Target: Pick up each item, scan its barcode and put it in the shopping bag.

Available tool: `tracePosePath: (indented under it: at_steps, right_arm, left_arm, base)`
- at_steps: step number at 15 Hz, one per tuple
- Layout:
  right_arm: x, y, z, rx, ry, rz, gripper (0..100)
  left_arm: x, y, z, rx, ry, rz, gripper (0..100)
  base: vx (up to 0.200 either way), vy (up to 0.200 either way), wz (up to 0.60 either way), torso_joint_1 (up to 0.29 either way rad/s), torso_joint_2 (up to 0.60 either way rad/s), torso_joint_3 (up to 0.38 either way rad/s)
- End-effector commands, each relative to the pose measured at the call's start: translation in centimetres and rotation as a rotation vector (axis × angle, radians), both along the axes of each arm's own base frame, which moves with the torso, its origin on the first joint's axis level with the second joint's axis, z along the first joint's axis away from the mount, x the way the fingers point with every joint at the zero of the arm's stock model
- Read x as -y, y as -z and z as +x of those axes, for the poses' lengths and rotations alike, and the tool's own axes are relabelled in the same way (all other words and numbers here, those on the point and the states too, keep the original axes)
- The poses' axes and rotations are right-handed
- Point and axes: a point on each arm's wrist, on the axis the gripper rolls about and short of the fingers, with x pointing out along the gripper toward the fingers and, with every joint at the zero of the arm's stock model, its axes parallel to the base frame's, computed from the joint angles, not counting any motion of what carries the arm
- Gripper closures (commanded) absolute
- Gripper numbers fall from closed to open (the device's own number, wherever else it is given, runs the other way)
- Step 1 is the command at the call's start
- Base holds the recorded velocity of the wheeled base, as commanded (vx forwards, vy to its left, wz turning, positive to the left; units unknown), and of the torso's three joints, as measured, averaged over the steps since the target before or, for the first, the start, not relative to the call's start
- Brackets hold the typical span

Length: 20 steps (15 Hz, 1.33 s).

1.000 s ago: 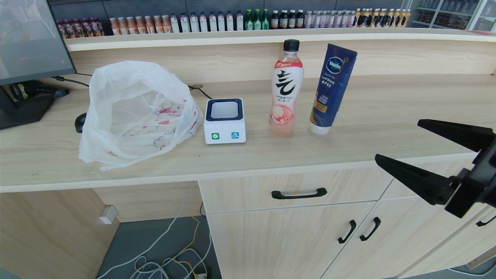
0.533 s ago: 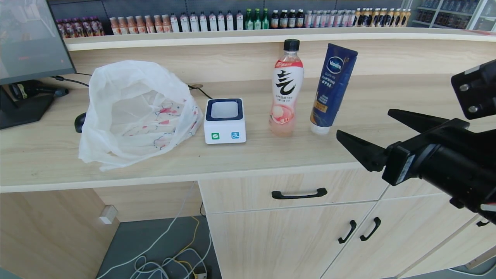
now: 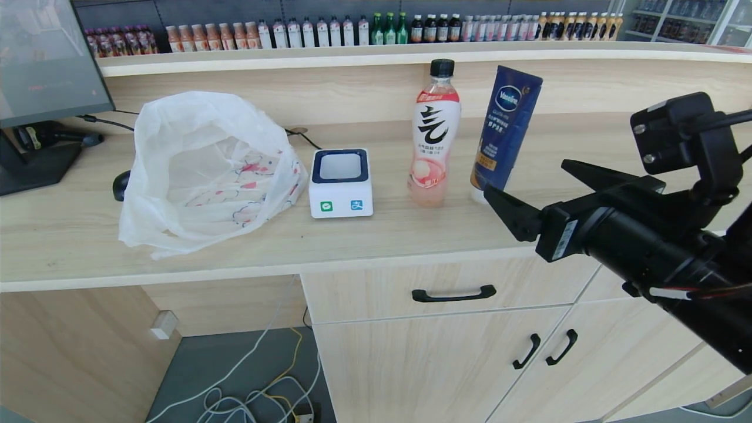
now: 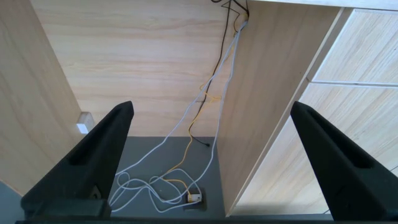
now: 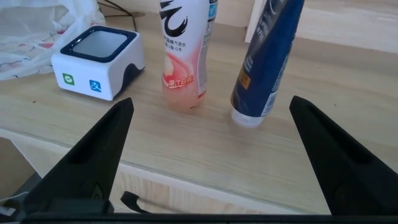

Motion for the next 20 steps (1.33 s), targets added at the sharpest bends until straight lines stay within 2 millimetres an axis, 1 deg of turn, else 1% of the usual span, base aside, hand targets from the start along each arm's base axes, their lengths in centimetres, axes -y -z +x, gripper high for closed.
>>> tracePosePath:
  at_steps: [1, 7, 9, 12, 13, 17, 19, 20]
  right_arm:
    - [-0.7, 0.9, 0.8, -0.028, -0.001, -0.022, 0]
    - [-2.2, 1.5, 2.5, -0.044, -0.002, -0.034, 0]
    - [-2.9, 0.4, 3.7, -0.017, 0.002, -0.006, 0]
    - [-3.5, 0.9, 4.5, -0.036, -0.002, 0.002, 0]
    - [-3.7, 0.7, 4.7, -0.032, -0.003, 0.006, 0]
    - [-5.3, -0.1, 6.6, -0.001, 0.001, 0.031, 0]
    - [-6.2, 0.1, 7.7, 0.002, -0.001, 0.032, 0]
    - [-7.0, 0.1, 8.3, 0.002, -0.007, 0.031, 0]
  left_arm:
    - [0.0, 0.0, 0.0, 0.000, -0.001, -0.001, 0]
    - [0.0, 0.0, 0.0, 0.000, -0.001, -0.001, 0]
    - [0.0, 0.0, 0.0, 0.000, -0.001, -0.001, 0]
    - [0.0, 0.0, 0.0, 0.000, -0.001, -0.001, 0]
    - [0.0, 0.0, 0.0, 0.000, -0.001, -0.001, 0]
    - [0.0, 0.0, 0.0, 0.000, -0.001, -0.001, 0]
    - [0.0, 0.0, 0.0, 0.000, -0.001, -0.001, 0]
    - [0.0, 0.0, 0.0, 0.000, -0.001, -0.001, 0]
  base:
    - [0.000, 0.000, 0.00, 0.000, 0.00, 0.000]
    - [0.000, 0.000, 0.00, 0.000, 0.00, 0.000]
    - [0.000, 0.000, 0.00, 0.000, 0.00, 0.000]
    - [0.000, 0.000, 0.00, 0.000, 0.00, 0.000]
    - [0.000, 0.000, 0.00, 0.000, 0.00, 0.000]
    - [0.000, 0.000, 0.00, 0.000, 0.00, 0.000]
    - [0.000, 0.000, 0.00, 0.000, 0.00, 0.000]
    - [0.000, 0.000, 0.00, 0.000, 0.00, 0.000]
